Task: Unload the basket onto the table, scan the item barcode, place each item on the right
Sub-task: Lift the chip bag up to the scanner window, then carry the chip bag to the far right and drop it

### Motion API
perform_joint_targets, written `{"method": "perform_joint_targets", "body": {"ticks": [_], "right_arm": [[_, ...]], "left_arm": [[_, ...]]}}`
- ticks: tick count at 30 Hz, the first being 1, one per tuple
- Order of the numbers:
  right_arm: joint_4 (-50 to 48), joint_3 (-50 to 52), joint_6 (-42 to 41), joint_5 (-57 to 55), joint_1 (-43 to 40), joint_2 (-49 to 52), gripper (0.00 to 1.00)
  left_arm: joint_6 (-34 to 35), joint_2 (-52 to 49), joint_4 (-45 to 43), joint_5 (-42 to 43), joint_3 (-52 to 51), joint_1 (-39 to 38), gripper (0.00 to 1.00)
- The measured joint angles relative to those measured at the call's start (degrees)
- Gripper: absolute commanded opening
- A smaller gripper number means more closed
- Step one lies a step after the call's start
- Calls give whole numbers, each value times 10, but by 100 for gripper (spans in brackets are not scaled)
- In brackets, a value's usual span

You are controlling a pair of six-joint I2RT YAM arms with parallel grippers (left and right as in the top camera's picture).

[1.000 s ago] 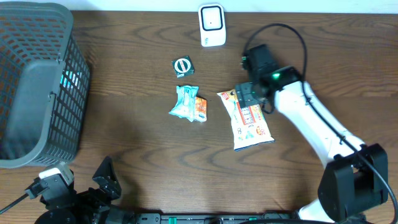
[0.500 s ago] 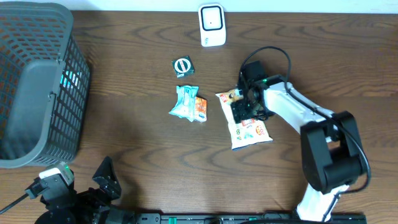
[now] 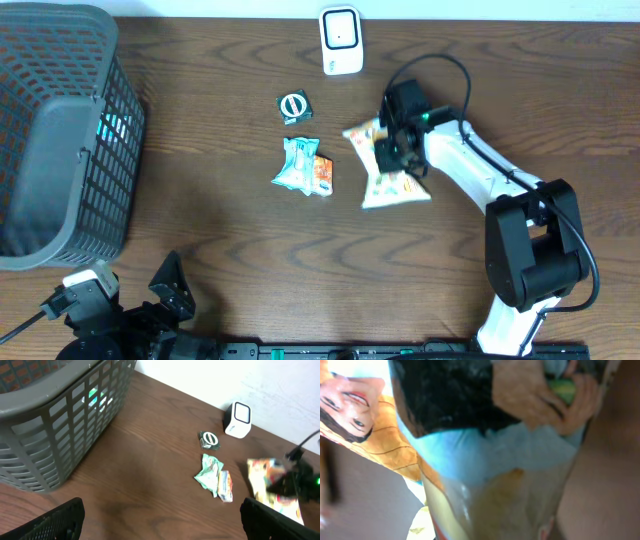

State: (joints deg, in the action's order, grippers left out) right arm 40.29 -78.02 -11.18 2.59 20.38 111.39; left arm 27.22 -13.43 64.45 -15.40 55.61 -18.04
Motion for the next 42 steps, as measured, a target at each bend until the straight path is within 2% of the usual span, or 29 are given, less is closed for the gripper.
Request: {"method": "perform_joint_targets", "body": {"ticks": [3,6,14,19,23,32,42], "right_arm": [[-72,-48,-2,-1,0,0,1],[-193,-74,-4,-1,0,-1,1],[-515,-78,-5,-36,0,9,1],[-648,-100,-26,-52,0,62,1],[-636,-179,-37,-57,0,143,1],[-549,-445,-41,-72,0,331,1],[-536,-470,-41,-75,-2,358,1]], "left_arm": [[0,0,0,0,0,0,98],[0,0,0,0,0,0,98],[0,0,0,0,0,0,98],[0,0,0,0,0,0,98],[0,0,0,0,0,0,98],[0,0,0,0,0,0,98],[0,0,0,0,0,0,98]]}}
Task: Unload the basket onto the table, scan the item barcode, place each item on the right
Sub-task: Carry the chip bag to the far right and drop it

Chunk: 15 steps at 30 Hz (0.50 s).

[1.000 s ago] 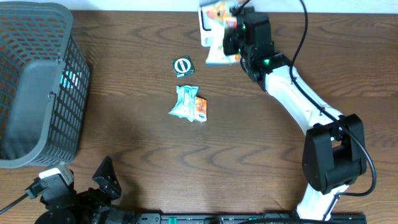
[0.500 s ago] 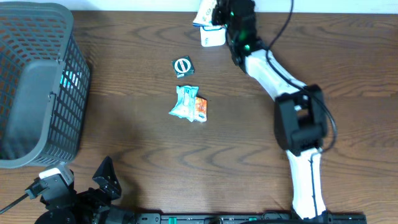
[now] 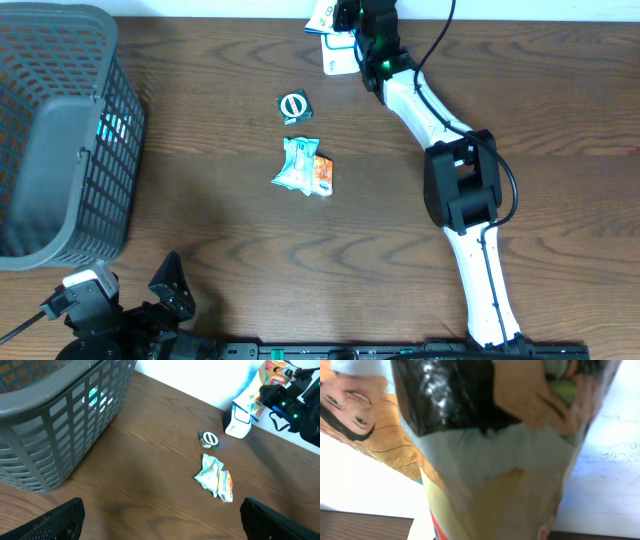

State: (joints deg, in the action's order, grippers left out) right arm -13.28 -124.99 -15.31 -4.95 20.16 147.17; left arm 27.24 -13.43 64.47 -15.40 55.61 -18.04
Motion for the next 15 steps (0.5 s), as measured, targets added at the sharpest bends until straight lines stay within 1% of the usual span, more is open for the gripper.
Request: {"method": "perform_joint_targets", "body": {"ticks": [3,6,10,15], "right_arm": [[10,-1,0,0,-4,-1,1],[62,-1,0,-3,-12,-12,1],[187,-1,15,-17,-36,-57,1],[366,-4,89,-29,-107,-146,1]], "left_arm": [[0,0,0,0,0,0,98],[0,0,0,0,0,0,98],[0,0,0,0,0,0,98],[0,0,0,0,0,0,98]]}}
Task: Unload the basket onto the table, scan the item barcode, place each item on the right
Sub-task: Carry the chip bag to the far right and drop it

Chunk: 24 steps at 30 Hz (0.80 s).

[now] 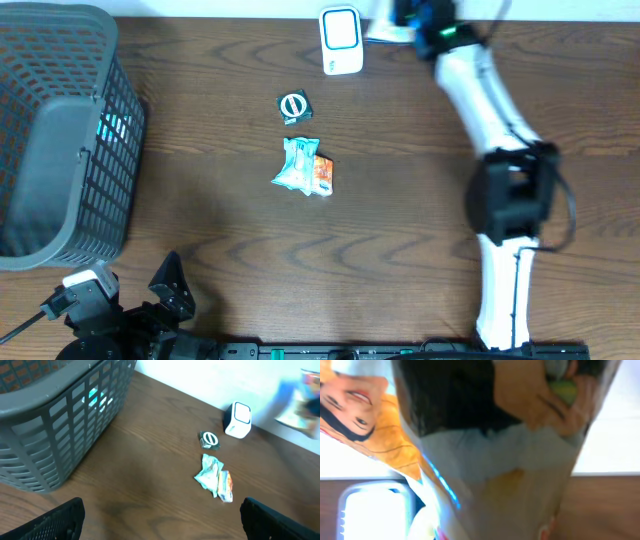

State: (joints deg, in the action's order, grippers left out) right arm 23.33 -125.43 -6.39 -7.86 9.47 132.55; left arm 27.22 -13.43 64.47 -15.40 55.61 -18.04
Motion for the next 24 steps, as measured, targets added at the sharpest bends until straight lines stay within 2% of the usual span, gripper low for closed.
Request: {"method": "perform_joint_targets", "body": {"ticks": [7,8,9,11,19,24], "right_arm": [[200,-15,107,-40,-146,-55,1],[222,-14,118,-43,-168,-54,5],[236,-12,127,-47,-190,-50,27],[250,-11,137,-48,-224,-43,99],[296,-11,130,-20,-326,-38,99],[323,-11,123,138,-332,-37,99]], "left_arm": [[0,0,0,0,0,0,98],[0,0,0,0,0,0,98],[0,0,0,0,0,0,97],[0,0,0,0,0,0,98],[0,0,0,0,0,0,98],[0,0,0,0,0,0,98]]}}
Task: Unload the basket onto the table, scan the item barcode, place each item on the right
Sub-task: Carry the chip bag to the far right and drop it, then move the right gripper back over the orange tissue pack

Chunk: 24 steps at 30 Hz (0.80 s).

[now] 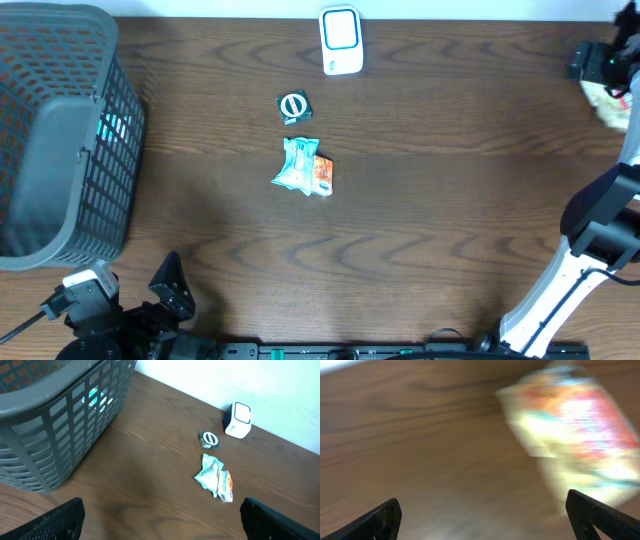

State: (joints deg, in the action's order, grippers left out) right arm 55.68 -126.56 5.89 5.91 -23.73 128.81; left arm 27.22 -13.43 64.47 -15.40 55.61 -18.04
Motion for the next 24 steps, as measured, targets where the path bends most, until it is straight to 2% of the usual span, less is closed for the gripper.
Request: {"method": "perform_joint_targets", "body": {"ticks": [4,7,10,16,24], "right_arm": [[14,0,-25,172,23,0,99],[67,0,-40,283,58,0,99],[126,0,-49,329,103,0,99],[225,6,-53,297,228,1,99],[221,54,-53,186,391,2,99]], "left_arm": [[0,0,0,0,0,0,98],[0,0,0,0,0,0,98],[0,0,0,0,0,0,98],[0,0,0,0,0,0,98],[0,0,0,0,0,0,98]]}}
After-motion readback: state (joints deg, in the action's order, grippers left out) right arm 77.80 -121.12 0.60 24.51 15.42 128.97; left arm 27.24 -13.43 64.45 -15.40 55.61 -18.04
